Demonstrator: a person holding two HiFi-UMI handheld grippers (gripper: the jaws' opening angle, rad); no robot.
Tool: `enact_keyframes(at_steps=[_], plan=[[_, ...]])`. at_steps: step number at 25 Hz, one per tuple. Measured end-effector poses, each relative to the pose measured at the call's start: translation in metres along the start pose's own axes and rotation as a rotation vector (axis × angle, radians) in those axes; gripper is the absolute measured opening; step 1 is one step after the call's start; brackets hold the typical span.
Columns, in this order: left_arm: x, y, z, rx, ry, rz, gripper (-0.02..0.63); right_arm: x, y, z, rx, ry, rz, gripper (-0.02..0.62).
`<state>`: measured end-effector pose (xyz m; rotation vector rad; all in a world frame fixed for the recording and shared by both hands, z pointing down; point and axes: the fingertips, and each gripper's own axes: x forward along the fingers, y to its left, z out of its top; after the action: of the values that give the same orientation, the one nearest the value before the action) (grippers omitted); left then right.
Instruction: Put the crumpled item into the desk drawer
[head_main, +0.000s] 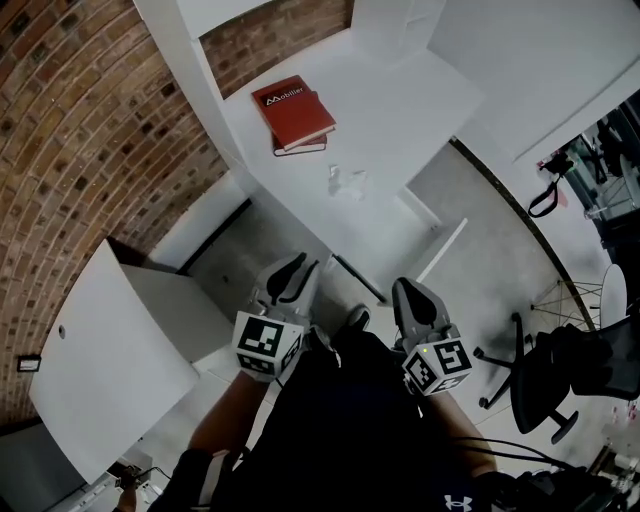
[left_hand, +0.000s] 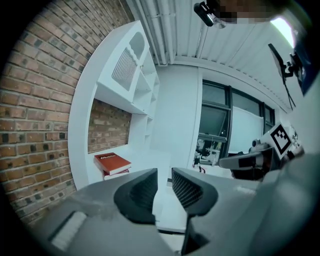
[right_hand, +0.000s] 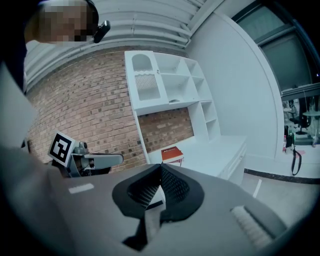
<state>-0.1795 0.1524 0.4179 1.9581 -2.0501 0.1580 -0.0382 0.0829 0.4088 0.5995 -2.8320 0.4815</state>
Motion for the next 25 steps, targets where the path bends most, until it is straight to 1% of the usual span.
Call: enact_keyframes(at_steps=[5, 11, 14, 16, 17, 20, 22, 25], plan=[[0.030, 0.007, -0.007, 0.046, 0.047, -0.018, 0.098, 0.018, -0.020, -0.007, 0.044, 0.010, -0.012, 0.003], [0.070, 0.021, -0.006, 0.156, 0.095, -0.018, 0.098, 0.048, -0.048, 0.011, 0.072, -0.019, -0.005, 0.003], [0.097, 0.024, -0.005, 0.158, 0.136, -0.004, 0.098, 0.058, -0.069, 0.017, 0.088, -0.017, -0.012, 0.003], [0.116, 0.027, -0.011, 0.187, 0.169, -0.003, 0.097, 0.062, -0.085, 0.020, 0.098, -0.017, -0.022, 0.003], [0.126, 0.029, -0.015, 0.217, 0.189, -0.004, 0.098, 0.064, -0.094, 0.021, 0.104, -0.019, -0.028, 0.003], [0.155, 0.037, -0.039, 0.347, 0.267, -0.021, 0.098, 0.069, -0.114, 0.024, 0.123, -0.020, -0.045, 0.003], [0.170, 0.037, -0.053, 0.408, 0.311, -0.038, 0.098, 0.069, -0.124, 0.023, 0.135, -0.018, -0.054, 0.003], [0.186, 0.038, -0.061, 0.479, 0.375, -0.061, 0.098, 0.068, -0.137, 0.020, 0.146, -0.010, -0.072, 0.003]])
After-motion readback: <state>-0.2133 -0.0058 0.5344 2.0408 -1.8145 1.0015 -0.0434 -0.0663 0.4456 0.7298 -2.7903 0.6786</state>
